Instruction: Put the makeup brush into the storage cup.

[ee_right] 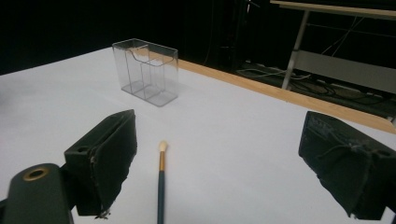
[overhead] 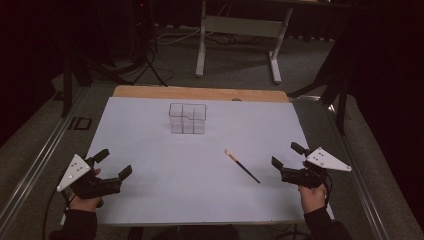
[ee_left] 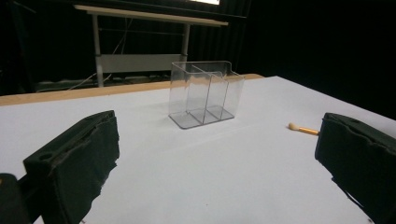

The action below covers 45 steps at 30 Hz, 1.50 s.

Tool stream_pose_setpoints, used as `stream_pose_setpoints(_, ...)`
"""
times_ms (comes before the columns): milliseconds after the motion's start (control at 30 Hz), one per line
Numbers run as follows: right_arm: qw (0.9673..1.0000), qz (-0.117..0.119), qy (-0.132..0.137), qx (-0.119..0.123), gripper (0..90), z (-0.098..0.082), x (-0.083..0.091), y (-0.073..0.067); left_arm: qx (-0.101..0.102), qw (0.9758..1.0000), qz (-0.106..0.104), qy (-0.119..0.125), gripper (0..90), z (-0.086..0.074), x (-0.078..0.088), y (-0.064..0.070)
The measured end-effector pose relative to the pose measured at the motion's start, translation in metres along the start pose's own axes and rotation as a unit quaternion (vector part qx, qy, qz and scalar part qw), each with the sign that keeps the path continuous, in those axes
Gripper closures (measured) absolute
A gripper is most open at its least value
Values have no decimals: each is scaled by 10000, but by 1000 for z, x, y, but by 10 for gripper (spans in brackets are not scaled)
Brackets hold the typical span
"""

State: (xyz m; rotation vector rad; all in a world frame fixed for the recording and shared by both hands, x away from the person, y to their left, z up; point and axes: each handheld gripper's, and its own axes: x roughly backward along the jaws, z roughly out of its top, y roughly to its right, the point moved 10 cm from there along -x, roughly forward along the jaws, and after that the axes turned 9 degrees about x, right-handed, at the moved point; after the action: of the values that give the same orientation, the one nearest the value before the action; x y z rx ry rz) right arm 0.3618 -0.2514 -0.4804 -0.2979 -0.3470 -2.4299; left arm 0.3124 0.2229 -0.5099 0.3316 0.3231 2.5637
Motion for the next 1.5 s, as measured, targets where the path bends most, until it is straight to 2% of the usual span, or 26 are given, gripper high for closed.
stream_pose_setpoints(233,9996,178,-107,-189,100,-4,-3,-2,-24,10000,-58,0,1,0,-1,0)
stream_pose_setpoints(300,9988,285,-345,-186,99,-9,-7,-5,-10,10000,-46,1,1,-1,-1,-1)
stream_pose_setpoints(333,9988,285,-345,-186,99,-9,-7,-5,-10,10000,-46,1,1,-1,-1,-1)
stream_pose_setpoints(400,9971,476,-576,-149,99,-15,-13,-13,9,10000,-66,11,0,-1,-1,-2)
stream_pose_setpoints(467,9967,508,-621,-81,99,-14,-13,-16,13,10000,-91,26,1,0,-1,-2)
stream_pose_setpoints(667,9962,687,-543,4,98,-7,-11,-27,16,9999,-113,56,1,2,-1,-1)
stream_pose_setpoints(733,9965,740,-386,92,95,2,-8,-34,16,9999,-108,83,1,3,-1,0)
stream_pose_setpoints(900,9959,843,-315,112,93,10,-4,-41,33,9999,-92,84,1,3,-1,1)
stream_pose_setpoints(1033,9960,866,-206,82,93,19,-1,-43,49,9999,-76,100,15,4,-1,1)
stream_pose_setpoints(1067,9962,847,-141,124,93,27,2,-43,76,9999,-87,110,17,4,0,1)
stream_pose_setpoints(1133,9965,822,-106,147,93,30,2,-42,69,9999,-74,123,17,4,0,1)
stream_pose_setpoints(1167,9961,880,-40,36,93,39,4,-41,80,9998,-73,135,17,5,0,1)
stream_pose_setpoints(1267,9958,915,-1,23,93,50,4,-40,108,9998,-77,168,17,6,1,2)
stream_pose_setpoints(1500,9948,989,-64,244,93,71,-1,-36,125,9997,-144,178,17,6,2,4)
